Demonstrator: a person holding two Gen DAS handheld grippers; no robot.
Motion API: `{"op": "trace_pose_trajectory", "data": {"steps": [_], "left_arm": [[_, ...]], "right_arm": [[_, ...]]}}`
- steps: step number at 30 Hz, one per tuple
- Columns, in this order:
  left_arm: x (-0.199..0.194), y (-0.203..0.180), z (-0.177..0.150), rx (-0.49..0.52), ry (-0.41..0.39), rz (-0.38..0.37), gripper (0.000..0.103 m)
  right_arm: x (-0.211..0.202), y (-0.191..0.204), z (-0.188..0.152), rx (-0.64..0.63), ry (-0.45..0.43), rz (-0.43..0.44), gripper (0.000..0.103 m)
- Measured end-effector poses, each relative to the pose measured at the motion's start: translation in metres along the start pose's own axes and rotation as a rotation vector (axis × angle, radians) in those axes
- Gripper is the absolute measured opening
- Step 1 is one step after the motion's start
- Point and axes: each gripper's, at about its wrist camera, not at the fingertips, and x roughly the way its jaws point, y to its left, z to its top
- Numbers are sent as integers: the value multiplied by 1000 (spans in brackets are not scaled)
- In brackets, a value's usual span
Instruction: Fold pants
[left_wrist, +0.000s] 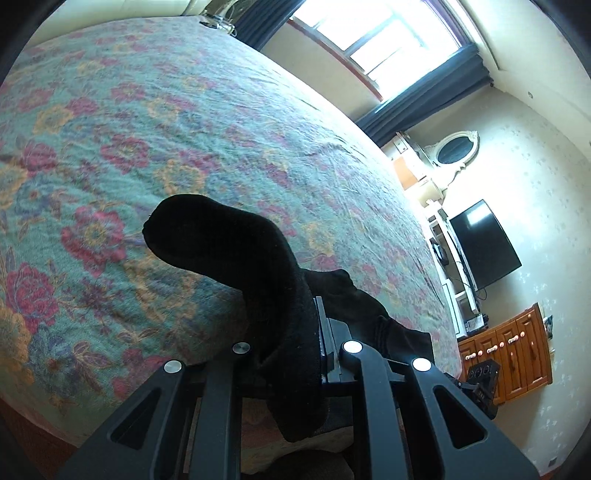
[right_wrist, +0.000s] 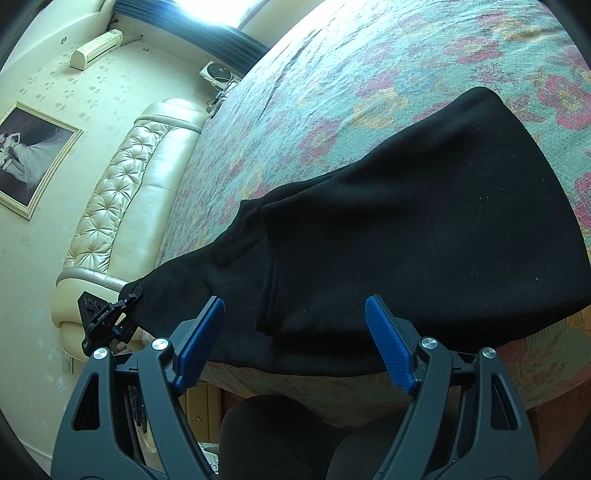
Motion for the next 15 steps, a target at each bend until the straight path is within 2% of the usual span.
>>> {"op": "trace_pose_trajectory", "data": {"steps": [9, 15], "left_arm": [[26, -73, 8, 140, 36, -25, 16], [51, -120, -2, 221, 69, -20, 16]], "right_arm": [[-12, -6, 0, 7, -7, 11, 79], [-18, -13, -4, 26, -13, 22, 79]]}}
